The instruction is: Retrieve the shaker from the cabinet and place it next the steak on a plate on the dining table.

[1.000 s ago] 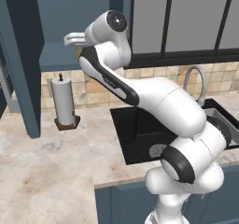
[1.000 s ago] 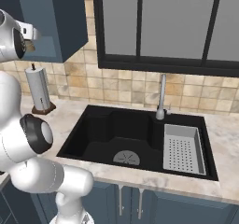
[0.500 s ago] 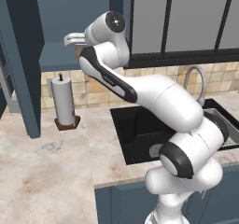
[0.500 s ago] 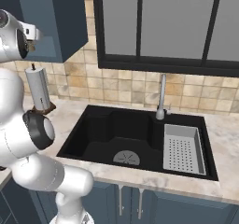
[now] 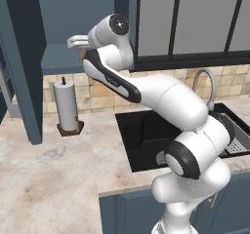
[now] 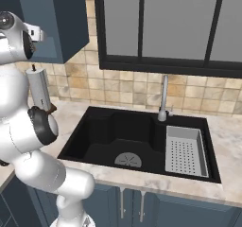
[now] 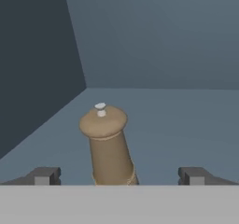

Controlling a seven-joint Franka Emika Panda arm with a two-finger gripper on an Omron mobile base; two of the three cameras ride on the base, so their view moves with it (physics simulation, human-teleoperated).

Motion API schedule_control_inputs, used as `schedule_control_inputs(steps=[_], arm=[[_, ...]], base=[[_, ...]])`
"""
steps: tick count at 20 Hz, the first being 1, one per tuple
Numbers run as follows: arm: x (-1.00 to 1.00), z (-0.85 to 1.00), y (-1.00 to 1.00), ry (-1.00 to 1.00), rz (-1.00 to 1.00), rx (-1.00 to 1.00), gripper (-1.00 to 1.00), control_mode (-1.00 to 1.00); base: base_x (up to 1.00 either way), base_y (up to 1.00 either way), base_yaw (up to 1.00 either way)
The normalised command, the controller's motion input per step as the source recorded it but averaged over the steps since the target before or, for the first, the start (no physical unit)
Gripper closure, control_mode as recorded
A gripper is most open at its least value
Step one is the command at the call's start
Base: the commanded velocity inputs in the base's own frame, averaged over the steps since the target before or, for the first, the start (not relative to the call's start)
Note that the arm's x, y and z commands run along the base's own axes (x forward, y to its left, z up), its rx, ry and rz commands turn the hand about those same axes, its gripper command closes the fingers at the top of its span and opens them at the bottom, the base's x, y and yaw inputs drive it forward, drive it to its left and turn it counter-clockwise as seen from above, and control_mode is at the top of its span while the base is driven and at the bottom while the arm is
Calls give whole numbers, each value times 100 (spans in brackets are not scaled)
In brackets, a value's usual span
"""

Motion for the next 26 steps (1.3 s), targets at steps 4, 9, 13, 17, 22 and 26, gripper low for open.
schedule_control_inputs(steps=[4,9,13,17,22,26], arm=[[17,-1,4,0,0,0,-100,-100],[3,0,5,0,0,0,-100,-100],[4,0,11,0,0,0,-100,-100],[6,0,13,0,0,0,-100,-100],[16,0,13,0,0,0,-100,-100],[19,0,10,0,0,0,-100,-100]], base=[[0,0,0],[0,0,0],[0,0,0],[0,0,0],[0,0,0],[0,0,0]])
